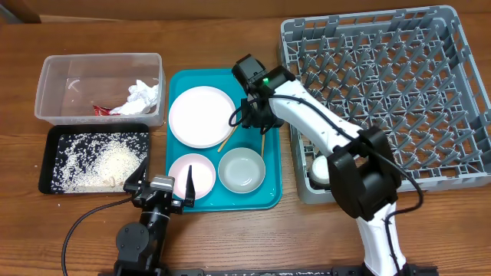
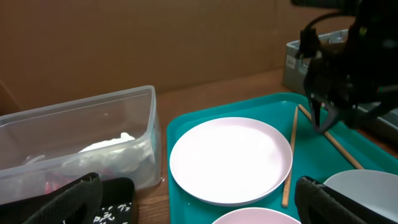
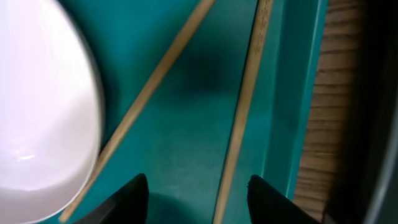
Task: Sort waste into correct bins and load items into the dishwasher
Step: 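Reach the right gripper to the chopsticks and grasp one, then place the chopstick into the dish rack with the right gripper, then reach the right gripper back to the remaining chopstick and grasp it, then carry the chopstick to the dish rack and release it upright, then reach the right gripper to the white bowl and grasp its rim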
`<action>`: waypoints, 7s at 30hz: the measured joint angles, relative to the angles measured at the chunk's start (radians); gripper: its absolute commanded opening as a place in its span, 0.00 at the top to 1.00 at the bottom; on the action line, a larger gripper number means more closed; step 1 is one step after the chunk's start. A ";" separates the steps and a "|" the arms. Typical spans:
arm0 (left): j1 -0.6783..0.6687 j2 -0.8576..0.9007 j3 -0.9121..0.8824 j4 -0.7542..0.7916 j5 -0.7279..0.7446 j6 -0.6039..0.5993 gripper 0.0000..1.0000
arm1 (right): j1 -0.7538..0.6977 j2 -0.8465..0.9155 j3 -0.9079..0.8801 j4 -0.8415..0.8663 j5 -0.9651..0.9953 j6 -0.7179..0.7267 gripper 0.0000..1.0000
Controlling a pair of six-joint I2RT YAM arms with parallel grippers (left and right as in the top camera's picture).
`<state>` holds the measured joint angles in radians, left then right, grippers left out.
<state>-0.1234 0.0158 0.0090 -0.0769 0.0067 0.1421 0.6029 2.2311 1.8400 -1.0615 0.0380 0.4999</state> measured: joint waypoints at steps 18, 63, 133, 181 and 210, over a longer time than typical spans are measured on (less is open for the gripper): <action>0.000 0.000 0.000 0.000 0.000 0.000 0.00 | 0.000 0.075 0.014 -0.065 0.014 0.038 0.96; 0.000 0.000 0.000 0.000 0.000 0.000 0.00 | -0.128 -0.330 0.006 0.007 -0.109 -0.222 0.48; 0.000 0.000 0.000 0.000 0.000 0.000 0.00 | -0.005 0.095 -0.034 0.316 0.094 0.092 0.85; 0.000 0.000 0.000 0.000 0.000 0.000 0.00 | -0.291 -0.198 0.051 0.051 -0.145 -0.563 0.50; 0.000 0.000 0.000 0.000 0.000 0.000 0.00 | 0.300 -0.418 -0.279 -0.161 -0.004 -0.141 0.38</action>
<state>-0.1234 0.0158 0.0086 -0.0772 0.0063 0.1421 0.9028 1.8133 1.5608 -1.2224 0.0341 0.3588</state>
